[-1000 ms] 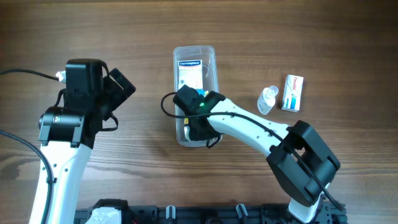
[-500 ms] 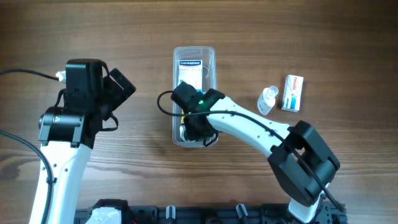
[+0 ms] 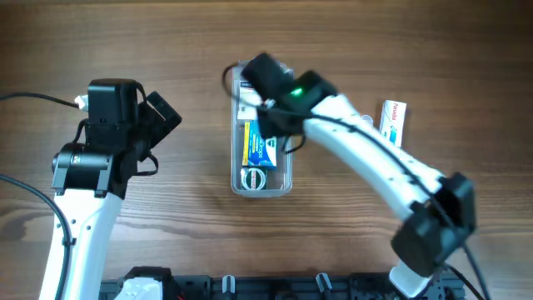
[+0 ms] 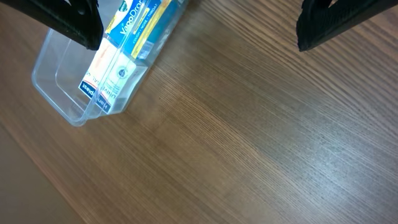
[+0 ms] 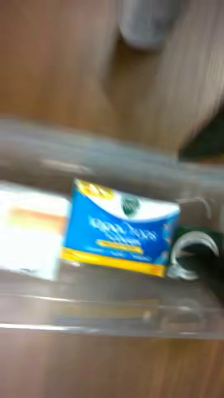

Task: Pack container
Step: 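Lift the right gripper and move it over the white dropper bottle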

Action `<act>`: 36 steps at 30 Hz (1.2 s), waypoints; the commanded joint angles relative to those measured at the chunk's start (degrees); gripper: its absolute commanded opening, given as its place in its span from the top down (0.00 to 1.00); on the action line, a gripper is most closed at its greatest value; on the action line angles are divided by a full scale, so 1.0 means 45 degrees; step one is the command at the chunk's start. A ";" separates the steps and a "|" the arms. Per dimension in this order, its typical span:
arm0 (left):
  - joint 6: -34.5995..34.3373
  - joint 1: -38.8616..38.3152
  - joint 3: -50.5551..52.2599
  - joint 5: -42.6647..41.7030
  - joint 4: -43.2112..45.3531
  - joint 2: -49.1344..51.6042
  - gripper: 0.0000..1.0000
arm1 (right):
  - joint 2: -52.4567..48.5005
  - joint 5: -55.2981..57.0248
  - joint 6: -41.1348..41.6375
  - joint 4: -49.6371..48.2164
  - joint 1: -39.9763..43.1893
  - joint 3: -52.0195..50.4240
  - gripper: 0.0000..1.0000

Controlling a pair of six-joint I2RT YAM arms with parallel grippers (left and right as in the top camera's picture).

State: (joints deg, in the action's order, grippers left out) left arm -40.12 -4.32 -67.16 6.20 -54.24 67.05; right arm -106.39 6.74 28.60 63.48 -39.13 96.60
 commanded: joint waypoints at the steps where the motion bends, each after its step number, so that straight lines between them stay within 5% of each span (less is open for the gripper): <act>1: 0.0160 0.0083 -0.0209 0.0257 0.0015 -0.0126 0.00 | 0.1151 0.0937 -0.0709 0.0204 0.1166 0.0321 0.07; 4: 0.0160 0.0083 -0.0209 0.0257 0.0015 -0.0126 0.00 | 0.1457 0.1151 -0.1044 0.0486 0.2341 0.0321 0.01; 17: 0.0160 0.0083 -0.0209 0.0257 0.0015 -0.0126 0.00 | 0.1428 0.1083 -0.2997 0.1146 0.5761 -0.0024 0.03; 36: 0.0160 0.0078 -0.0209 0.0257 0.0015 -0.0126 0.00 | 0.1428 -0.0253 -0.4085 -0.1171 0.5974 -0.3929 0.05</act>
State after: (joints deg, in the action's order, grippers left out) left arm -40.12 -4.32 -67.16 6.20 -54.24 67.05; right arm -100.53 9.34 14.06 59.53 -12.21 81.30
